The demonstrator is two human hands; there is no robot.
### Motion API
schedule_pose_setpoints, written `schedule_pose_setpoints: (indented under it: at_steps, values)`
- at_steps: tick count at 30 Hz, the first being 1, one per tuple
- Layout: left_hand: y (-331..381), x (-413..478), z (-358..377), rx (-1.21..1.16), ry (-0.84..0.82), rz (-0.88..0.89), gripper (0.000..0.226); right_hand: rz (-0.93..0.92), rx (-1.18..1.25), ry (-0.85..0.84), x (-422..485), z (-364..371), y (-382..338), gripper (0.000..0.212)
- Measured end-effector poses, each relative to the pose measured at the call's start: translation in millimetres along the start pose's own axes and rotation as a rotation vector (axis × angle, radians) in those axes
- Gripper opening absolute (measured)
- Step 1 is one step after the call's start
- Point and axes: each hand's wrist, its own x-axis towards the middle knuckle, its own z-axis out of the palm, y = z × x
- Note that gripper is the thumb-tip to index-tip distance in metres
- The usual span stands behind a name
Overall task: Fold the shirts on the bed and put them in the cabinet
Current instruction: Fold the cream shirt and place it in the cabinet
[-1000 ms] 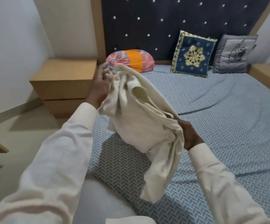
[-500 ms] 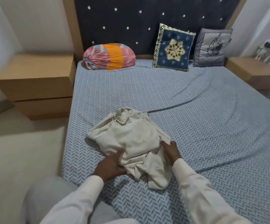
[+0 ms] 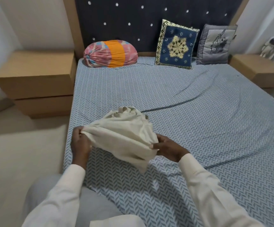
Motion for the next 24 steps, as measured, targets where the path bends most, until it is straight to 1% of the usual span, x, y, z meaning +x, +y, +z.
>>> schedule_pose_setpoints:
  at_steps: [1,3,4,5,6,7,8,9,10,11,12,13,14,15,16,17,18,19,20,21,22,23,24]
  values:
    - [3.0,6.6,-10.9,0.007,0.063,-0.012,0.024,0.013,-0.067,-0.086,-1.4,10.0,-2.7,0.051]
    - [2.9,9.9,-28.0,0.116,0.161,0.040,0.030,0.012,-0.198,-0.216,0.6,38.0,-3.7,0.042]
    - [3.0,6.5,-28.7,0.176,0.172,0.076,0.030,-0.006,-0.261,-0.256,1.8,52.7,-3.6,0.035]
    - [1.3,1.4,-27.3,0.218,0.129,0.116,0.027,-0.026,-0.349,-0.291,5.4,68.1,-0.7,0.028]
    - [-0.4,-3.0,-23.2,0.221,0.015,0.131,0.021,-0.054,-0.451,-0.319,8.6,82.4,1.9,0.023]
    - [-0.1,-11.4,-14.0,0.190,-0.177,0.082,0.013,-0.080,-0.560,-0.329,13.1,93.5,7.0,0.022]
    - [-2.9,-19.6,-6.3,0.190,-0.393,-0.013,0.016,-0.092,-0.659,-0.342,17.6,104.2,12.7,0.023]
    - [-5.4,-27.5,-1.2,0.253,-0.563,-0.080,0.029,-0.092,-0.738,-0.352,22.4,111.7,19.6,0.026]
    - [-8.5,-34.1,4.3,0.344,-0.667,-0.095,0.039,-0.075,-0.807,-0.362,25.0,114.9,25.2,0.031]
    - [-12.5,-37.6,7.0,0.420,-0.687,-0.091,0.040,-0.052,-0.842,-0.385,26.9,114.9,29.3,0.038]
    - [-14.4,-40.1,6.6,0.432,-0.669,-0.092,0.035,-0.015,-0.818,-0.418,27.1,112.9,31.4,0.042]
    - [-16.1,-39.9,4.4,0.399,-0.663,-0.107,0.031,0.024,-0.740,-0.434,26.4,105.6,30.9,0.042]
    - [-16.7,-39.0,-1.5,0.345,-0.673,-0.121,0.032,0.053,-0.653,-0.418,25.2,98.6,27.5,0.038]
    - [-15.5,-38.3,-8.8,0.284,-0.684,-0.149,0.032,0.043,-0.608,-0.332,25.9,90.9,23.6,0.032]
    - [-12.7,-37.0,-15.4,0.197,-0.697,-0.186,0.031,-0.014,-0.635,-0.169,27.6,81.9,17.7,0.028]
    - [-10.2,-34.9,-22.5,0.097,-0.702,-0.233,0.028,-0.091,-0.738,0.054,34.6,72.6,14.8,0.028]
    - [-4.0,-35.0,-28.9,-0.019,-0.696,-0.280,0.024,-0.174,-0.835,0.270,42.6,63.9,12.1,0.033]
    - [3.8,-35.1,-35.2,-0.123,-0.690,-0.325,0.022,-0.240,-0.903,0.420,50.9,56.4,9.2,0.043]
    - [10.9,-34.1,-41.5,-0.202,-0.692,-0.350,0.024,-0.287,-0.944,0.464,60.0,51.8,6.5,0.055]
    - [19.6,-32.7,-49.0,-0.244,-0.692,-0.347,0.025,-0.340,-0.995,0.418,70.6,50.7,1.5,0.066]
    - [26.4,-30.9,-55.2,-0.274,-0.692,-0.335,0.024,-0.393,-1.065,0.331,82.3,48.8,-2.1,0.071]
    - [32.8,-28.5,-62.5,-0.297,-0.695,-0.322,0.023,-0.427,-1.116,0.236,93.6,51.4,-8.2,0.068]
    - [38.8,-25.5,-69.6,-0.331,-0.709,-0.316,0.023,-0.423,-1.148,0.151,100.1,59.1,-17.0,0.060]
